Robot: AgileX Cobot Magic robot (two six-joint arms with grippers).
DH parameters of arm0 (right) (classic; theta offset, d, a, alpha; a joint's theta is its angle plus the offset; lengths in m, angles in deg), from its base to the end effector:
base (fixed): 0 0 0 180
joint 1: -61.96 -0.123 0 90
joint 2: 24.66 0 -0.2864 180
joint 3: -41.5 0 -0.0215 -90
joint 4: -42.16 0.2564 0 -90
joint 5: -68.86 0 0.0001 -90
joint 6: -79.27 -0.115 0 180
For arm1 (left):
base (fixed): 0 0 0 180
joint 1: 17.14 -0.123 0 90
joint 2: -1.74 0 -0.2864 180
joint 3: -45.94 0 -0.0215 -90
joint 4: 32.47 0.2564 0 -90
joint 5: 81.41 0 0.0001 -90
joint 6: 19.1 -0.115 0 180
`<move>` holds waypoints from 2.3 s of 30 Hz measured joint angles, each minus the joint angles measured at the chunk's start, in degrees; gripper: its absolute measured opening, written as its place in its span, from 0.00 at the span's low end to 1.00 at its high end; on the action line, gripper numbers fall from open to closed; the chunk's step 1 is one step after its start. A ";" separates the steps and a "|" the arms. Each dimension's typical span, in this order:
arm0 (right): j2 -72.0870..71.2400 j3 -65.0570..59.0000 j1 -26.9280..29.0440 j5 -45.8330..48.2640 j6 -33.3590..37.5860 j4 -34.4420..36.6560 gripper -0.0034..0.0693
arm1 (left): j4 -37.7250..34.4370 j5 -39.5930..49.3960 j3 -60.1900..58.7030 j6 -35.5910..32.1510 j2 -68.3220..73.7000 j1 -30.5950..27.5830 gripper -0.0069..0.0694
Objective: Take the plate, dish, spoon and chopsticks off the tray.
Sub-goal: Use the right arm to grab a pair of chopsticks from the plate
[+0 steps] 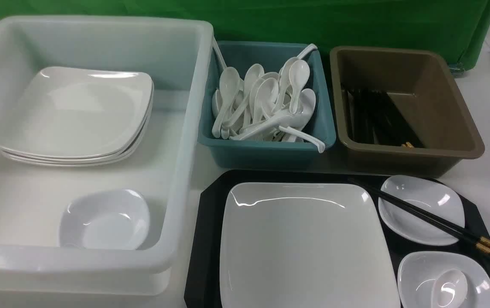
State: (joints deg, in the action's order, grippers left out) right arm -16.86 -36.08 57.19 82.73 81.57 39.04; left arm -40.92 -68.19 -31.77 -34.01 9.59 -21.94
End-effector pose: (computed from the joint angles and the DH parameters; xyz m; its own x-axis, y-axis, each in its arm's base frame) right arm 0.0834 0.0054 0.1854 -0.1526 -0.1059 -0.9826 -0.0849 0.9920 -0.0938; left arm 0.0839 0.0032 0.1860 -0.1546 0.1037 -0.9825 -0.0328 0.9934 0.1100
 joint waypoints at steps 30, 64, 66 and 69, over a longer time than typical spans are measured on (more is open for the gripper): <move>0.00 0.00 0.00 0.00 0.00 0.00 0.38 | -18.78 -22.03 0.00 18.70 0.00 0.00 0.11; 0.00 0.00 0.00 -11.99 -25.34 6.88 0.38 | -11.10 6.78 35.46 -4.89 48.93 36.72 0.11; 0.00 0.00 0.00 -16.33 -28.53 7.17 0.38 | -11.16 6.78 35.46 -5.49 48.89 36.75 0.11; 0.95 1.77 -0.57 -15.46 -29.83 7.24 0.34 | -11.23 6.78 35.51 -5.69 48.82 36.75 0.11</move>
State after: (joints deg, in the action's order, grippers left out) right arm -15.91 -34.31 56.62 67.27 51.74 46.29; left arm -52.15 -61.41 3.74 -39.70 58.41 14.81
